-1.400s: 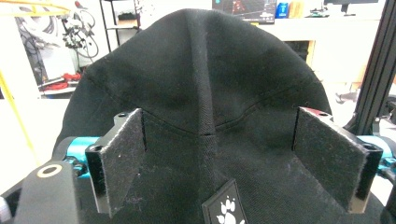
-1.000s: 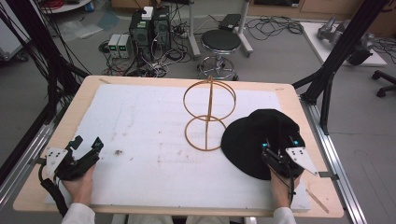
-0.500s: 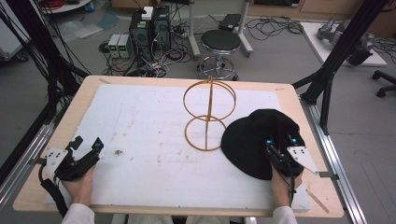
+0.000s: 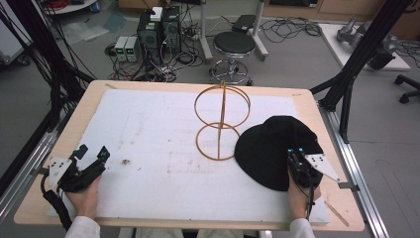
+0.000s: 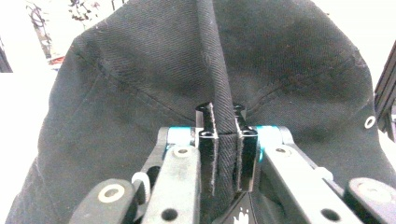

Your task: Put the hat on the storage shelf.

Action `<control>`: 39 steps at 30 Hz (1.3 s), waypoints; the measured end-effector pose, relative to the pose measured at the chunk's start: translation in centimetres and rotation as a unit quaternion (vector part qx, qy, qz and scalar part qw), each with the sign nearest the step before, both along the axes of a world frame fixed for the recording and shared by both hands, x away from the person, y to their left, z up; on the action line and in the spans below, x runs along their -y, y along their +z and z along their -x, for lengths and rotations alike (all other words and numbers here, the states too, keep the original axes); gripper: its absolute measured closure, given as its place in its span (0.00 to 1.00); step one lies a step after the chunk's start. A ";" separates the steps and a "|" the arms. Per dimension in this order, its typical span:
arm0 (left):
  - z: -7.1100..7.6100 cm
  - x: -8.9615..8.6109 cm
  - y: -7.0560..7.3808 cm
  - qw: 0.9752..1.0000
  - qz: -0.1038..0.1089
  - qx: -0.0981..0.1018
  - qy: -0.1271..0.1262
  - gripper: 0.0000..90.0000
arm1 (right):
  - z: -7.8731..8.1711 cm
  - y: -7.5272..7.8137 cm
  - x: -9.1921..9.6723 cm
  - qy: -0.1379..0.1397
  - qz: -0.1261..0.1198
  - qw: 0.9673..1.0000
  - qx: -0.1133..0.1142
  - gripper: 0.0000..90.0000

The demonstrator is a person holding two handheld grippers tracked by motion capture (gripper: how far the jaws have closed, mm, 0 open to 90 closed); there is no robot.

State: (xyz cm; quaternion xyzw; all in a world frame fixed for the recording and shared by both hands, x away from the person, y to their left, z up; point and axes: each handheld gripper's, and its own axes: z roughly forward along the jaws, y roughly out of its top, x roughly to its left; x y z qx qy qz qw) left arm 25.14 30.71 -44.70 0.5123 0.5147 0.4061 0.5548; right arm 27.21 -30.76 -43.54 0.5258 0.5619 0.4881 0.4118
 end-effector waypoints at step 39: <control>-0.1 -0.1 0.0 1.000 0.003 -0.002 -0.002 0.30 | 1.1 1.4 -0.3 -0.003 -0.003 0.999 0.043 0.95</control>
